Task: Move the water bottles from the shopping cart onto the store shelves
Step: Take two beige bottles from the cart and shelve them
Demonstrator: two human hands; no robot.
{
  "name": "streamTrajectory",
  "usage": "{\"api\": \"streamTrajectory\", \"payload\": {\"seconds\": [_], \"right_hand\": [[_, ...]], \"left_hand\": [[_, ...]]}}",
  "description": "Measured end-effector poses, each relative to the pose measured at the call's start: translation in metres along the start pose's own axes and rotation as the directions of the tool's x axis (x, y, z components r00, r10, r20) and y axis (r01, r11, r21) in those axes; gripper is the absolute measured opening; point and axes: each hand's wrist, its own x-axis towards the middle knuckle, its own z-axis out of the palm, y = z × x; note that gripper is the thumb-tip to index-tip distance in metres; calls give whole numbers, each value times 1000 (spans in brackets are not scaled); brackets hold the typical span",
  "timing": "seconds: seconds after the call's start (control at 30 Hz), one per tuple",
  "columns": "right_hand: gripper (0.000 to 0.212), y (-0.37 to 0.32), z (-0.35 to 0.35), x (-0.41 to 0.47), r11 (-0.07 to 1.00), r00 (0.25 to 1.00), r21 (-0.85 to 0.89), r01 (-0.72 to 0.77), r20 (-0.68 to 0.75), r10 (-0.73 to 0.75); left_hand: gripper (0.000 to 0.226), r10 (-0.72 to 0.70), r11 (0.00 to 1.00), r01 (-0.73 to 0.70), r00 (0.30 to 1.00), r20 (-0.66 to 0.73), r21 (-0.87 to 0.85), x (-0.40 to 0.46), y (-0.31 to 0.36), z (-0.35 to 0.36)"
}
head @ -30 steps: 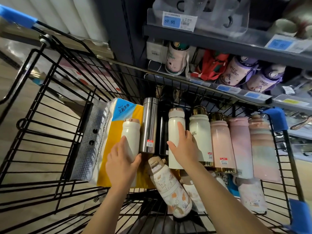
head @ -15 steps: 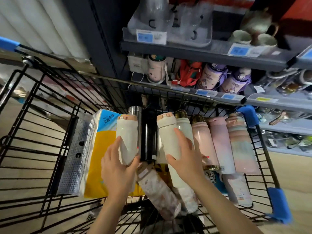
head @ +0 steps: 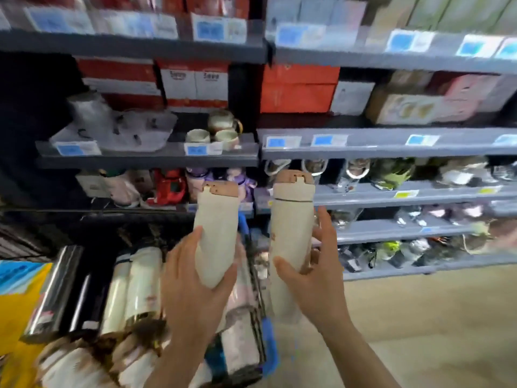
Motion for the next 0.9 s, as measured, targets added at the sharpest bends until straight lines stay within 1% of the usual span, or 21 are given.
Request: {"api": "streamTrajectory", "payload": {"seconds": [0.1,0.2,0.27,0.33,0.4,0.57,0.7,0.77,0.83,0.9], "right_hand": [[102,0,-86,8,998,996,-43,48,-73,-51],[100,-5,-152,19,995,984,-47,82,-154,-89],[98,-9,-185,29,995,979,-6,102,-179,-101],[98,-14,-210,38,992,973,25,125,-200,-117],[98,-18,-230,48,986,962,46,160,-230,-145],[99,-40,-257,81,958,923,72,277,-296,-244],[99,-60,-262,120,919,880,56,390,-316,-354],[99,-71,-258,145,891,849,33,453,-321,-419],[101,-86,-249,173,856,815,31,515,-327,-479],[103,-100,-238,205,811,768,17,585,-333,-547]], "left_hand": [[75,69,994,-69,998,-4,-79,-14,71,47],[73,145,984,-147,989,-23,-102,-23,127,81],[74,187,976,-189,982,-28,-113,-21,155,96],[75,246,964,-250,968,-59,-87,-15,174,108],[77,266,958,-274,959,-96,-85,-3,190,118],[88,333,932,-355,920,-206,-79,30,229,145],[80,394,893,-437,873,-288,-103,64,250,163],[81,430,874,-477,848,-311,-93,87,257,170],[83,472,845,-528,809,-351,-82,114,266,174],[84,539,798,-601,745,-393,-46,147,270,175]]}}
